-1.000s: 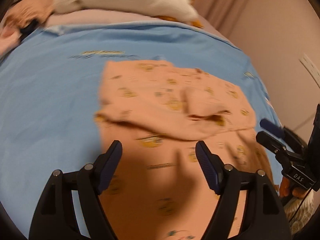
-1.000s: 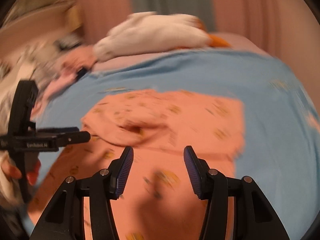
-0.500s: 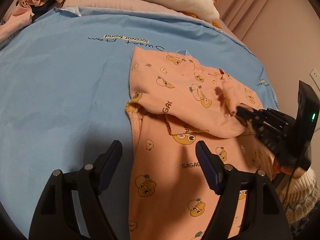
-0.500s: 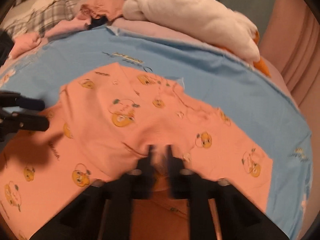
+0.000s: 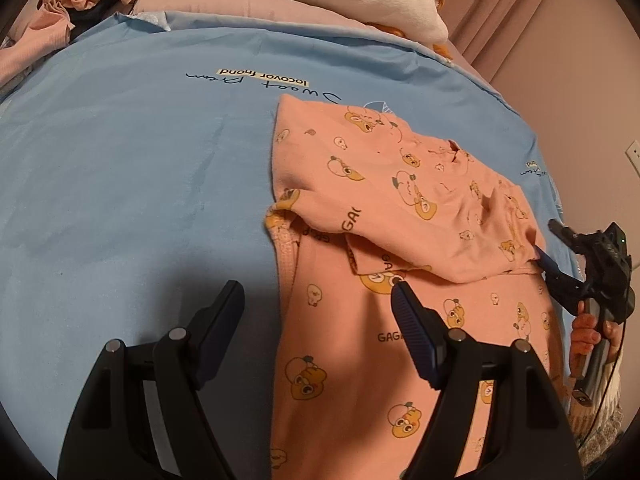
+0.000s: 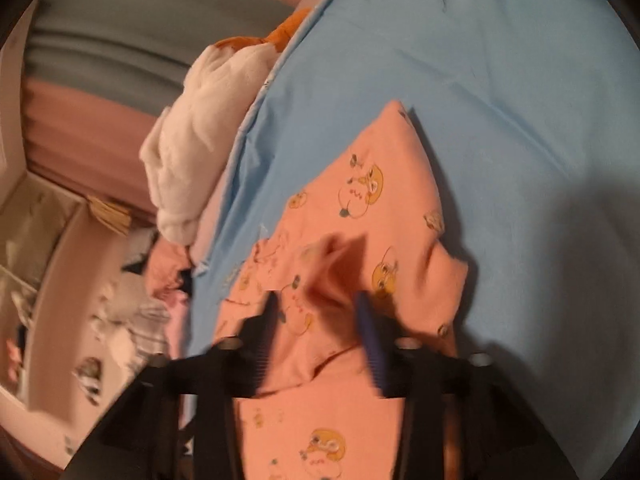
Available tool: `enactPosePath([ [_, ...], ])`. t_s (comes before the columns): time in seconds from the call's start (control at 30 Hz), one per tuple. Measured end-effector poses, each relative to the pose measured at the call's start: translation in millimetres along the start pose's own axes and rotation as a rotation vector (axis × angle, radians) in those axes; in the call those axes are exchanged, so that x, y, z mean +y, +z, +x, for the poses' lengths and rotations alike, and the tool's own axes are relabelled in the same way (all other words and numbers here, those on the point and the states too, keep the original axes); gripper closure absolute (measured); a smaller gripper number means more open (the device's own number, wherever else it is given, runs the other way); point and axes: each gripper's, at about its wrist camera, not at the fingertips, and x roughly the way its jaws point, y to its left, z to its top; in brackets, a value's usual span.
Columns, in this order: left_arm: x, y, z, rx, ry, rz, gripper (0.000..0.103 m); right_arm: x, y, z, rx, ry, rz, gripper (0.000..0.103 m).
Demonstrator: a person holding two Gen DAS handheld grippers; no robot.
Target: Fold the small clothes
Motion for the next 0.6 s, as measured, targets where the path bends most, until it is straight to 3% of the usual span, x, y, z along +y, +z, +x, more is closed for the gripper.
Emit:
enactPosePath([
  [0.07,0.7,-0.3,0.9,0.001,0.006,-0.002,0.027,6.9,0.5,4.7,0.008,-0.046,-0.036,0.049],
  [0.2,-0.1,-1.0,2.0,0.004,0.014,0.002,0.027,29.2,3.1,30.8,0.055,-0.24,-0.182,0.05],
  [0.23,-0.2,-0.8,2.6,0.005,0.017,0.003,0.027,34.8,2.9,35.2,0.051,-0.301,-0.236,0.067],
  [0.27,-0.4,-0.5,2.8,0.005,0.019,0.004,0.027,40.8,2.7,40.1,0.057,-0.346,-0.278,0.094],
  [0.3,-0.7,-0.2,2.9,0.006,0.021,0.006,0.027,46.4,3.1,44.3,0.064,-0.377,-0.307,0.097],
  [0.37,-1.8,0.6,4.0,0.007,0.027,0.013,0.027,56.5,4.8,40.5,0.044,-0.388,-0.344,0.097],
  [0.5,-2.7,1.7,9.4,0.003,0.064,0.034,0.027,70.0,17.1,-0.3,-0.112,-0.342,-0.356,0.097],
  [0.6,-1.3,2.1,12.5,-0.006,0.079,0.033,0.027,49.8,16.8,-15.5,-0.134,-0.427,-0.333,0.097],
])
